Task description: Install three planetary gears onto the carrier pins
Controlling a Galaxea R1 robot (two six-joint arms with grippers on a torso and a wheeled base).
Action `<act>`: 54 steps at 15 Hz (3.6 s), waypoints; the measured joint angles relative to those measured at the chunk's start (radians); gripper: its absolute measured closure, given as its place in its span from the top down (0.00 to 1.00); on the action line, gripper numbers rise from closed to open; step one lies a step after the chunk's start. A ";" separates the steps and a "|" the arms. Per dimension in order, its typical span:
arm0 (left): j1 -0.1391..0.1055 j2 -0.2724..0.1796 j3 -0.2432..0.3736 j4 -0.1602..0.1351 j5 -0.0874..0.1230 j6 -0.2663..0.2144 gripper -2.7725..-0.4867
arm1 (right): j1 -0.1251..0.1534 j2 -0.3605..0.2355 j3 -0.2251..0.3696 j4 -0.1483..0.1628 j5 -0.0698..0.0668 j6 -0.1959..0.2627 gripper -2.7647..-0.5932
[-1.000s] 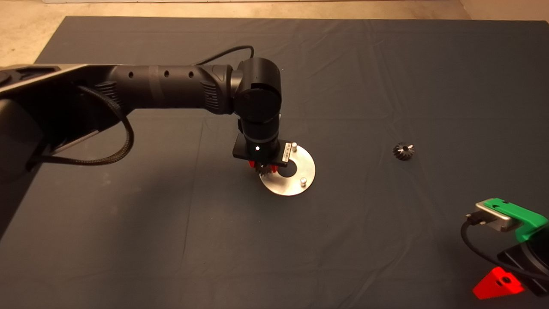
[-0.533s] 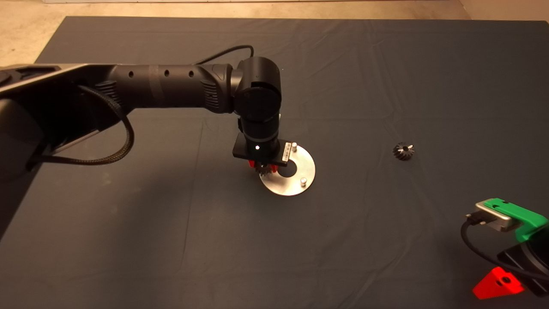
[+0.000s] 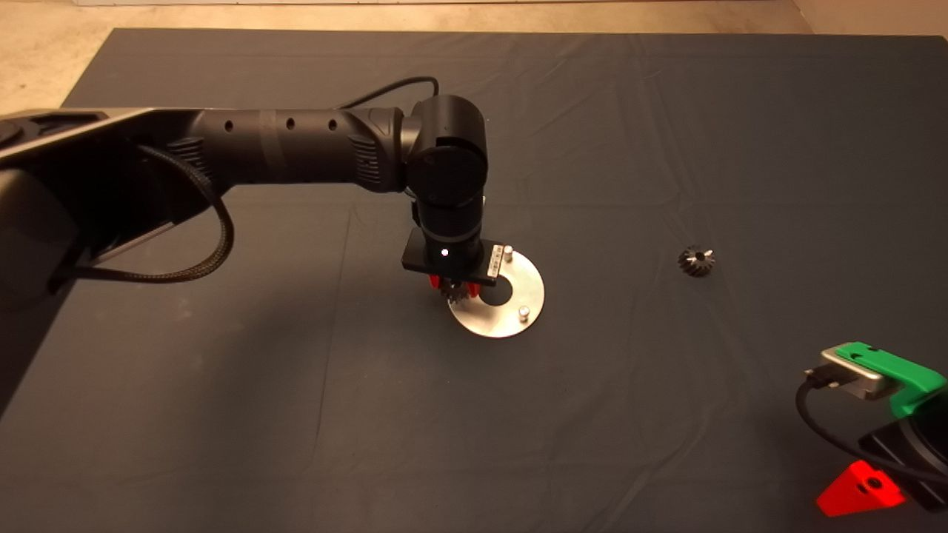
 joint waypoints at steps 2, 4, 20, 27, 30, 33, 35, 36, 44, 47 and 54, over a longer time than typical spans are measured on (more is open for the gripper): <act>0.000 0.000 0.000 0.000 0.000 0.001 0.15 | 0.000 0.000 0.000 0.000 0.000 0.000 0.99; 0.000 0.000 0.000 0.000 0.000 0.001 0.15 | 0.000 0.000 0.000 0.000 0.000 0.000 0.99; 0.002 -0.007 -0.019 0.009 -0.010 0.002 0.15 | 0.000 0.000 0.000 0.000 0.000 0.000 0.99; -0.001 -0.015 -0.014 0.008 -0.009 0.000 0.24 | 0.000 0.000 0.000 0.000 0.000 0.000 0.99; -0.006 -0.019 -0.003 0.008 -0.005 0.000 0.29 | 0.000 0.000 0.000 0.000 0.000 0.000 0.99; -0.006 -0.020 0.014 0.008 -0.006 -0.001 0.35 | 0.000 0.000 0.000 0.000 0.000 0.000 0.99; -0.006 -0.020 0.019 0.007 -0.006 -0.001 0.36 | 0.000 0.000 0.000 0.000 0.000 0.000 0.99; -0.009 -0.019 0.020 0.007 -0.006 -0.002 0.36 | 0.000 0.000 0.000 0.000 0.000 0.000 0.99; -0.114 -0.020 0.021 0.007 -0.006 -0.016 0.54 | 0.000 0.000 0.000 0.000 0.000 0.000 0.99; -0.119 -0.011 -0.004 0.006 -0.005 -0.014 0.60 | 0.000 0.001 0.000 0.000 0.000 0.000 0.99; -0.122 0.028 -0.155 0.007 -0.005 0.044 0.68 | 0.000 0.001 0.000 0.000 0.000 0.000 0.99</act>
